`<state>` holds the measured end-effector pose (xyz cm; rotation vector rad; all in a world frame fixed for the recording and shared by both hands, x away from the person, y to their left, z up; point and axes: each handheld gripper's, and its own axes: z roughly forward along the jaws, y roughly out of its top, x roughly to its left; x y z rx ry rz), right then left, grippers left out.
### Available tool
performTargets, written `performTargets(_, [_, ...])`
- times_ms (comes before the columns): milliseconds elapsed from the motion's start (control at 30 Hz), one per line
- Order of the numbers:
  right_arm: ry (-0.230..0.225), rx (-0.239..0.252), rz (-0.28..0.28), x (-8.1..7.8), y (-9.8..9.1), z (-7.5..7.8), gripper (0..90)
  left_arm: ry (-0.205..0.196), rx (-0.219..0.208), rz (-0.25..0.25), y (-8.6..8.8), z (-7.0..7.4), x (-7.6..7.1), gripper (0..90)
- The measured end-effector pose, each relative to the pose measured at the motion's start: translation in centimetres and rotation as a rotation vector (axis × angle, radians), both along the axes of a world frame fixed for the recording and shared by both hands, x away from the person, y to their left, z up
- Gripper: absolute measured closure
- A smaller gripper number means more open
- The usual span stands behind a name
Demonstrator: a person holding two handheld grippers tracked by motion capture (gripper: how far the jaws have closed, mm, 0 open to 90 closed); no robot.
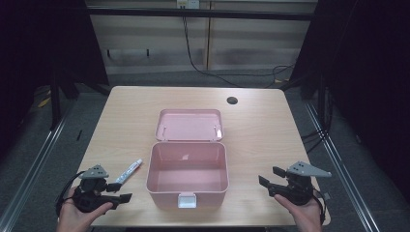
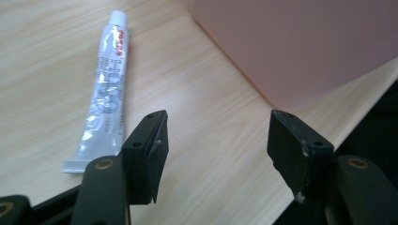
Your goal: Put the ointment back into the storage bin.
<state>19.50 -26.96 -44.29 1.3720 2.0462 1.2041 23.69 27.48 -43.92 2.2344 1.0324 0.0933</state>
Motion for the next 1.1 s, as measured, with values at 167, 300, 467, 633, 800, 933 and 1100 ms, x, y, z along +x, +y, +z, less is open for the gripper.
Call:
performTargets(167, [0.014, -0.007, 0.001, 0.0, 0.1, 0.0, 33.4, -0.019, 0.056, -0.039, -0.4, 0.8, 0.3, 41.0])
performTargets(300, [0.028, -0.001, 0.012, 0.1, 0.2, -0.1, 30.4, 0.01, 0.087, -0.058, -0.6, 1.0, 0.9, 42.9])
performTargets(467, [0.031, -0.011, 0.041, 0.1, 0.5, -0.1, 29.9, 0.025, 0.144, -0.073, -0.7, 1.1, 1.6, 45.2])
performTargets(633, [0.043, -0.004, 0.05, 0.1, 0.4, -0.2, 29.7, 0.048, 0.17, -0.103, -1.0, 1.8, 2.5, 47.9])
performTargets(800, [0.046, 0.0, 0.057, 0.2, 0.5, -0.1, 29.5, 0.071, 0.18, -0.094, -1.1, 1.7, 3.2, 50.9])
performTargets(933, [0.057, 0.001, 0.062, 0.2, 0.5, -0.2, 29.3, 0.07, 0.218, -0.075, -1.3, 2.0, 4.3, 53.8])
performTargets(1100, [0.076, 0.004, 0.069, 0.4, 0.5, -0.4, 28.0, 0.083, 0.251, -0.075, -1.8, 2.2, 5.7, 56.5])
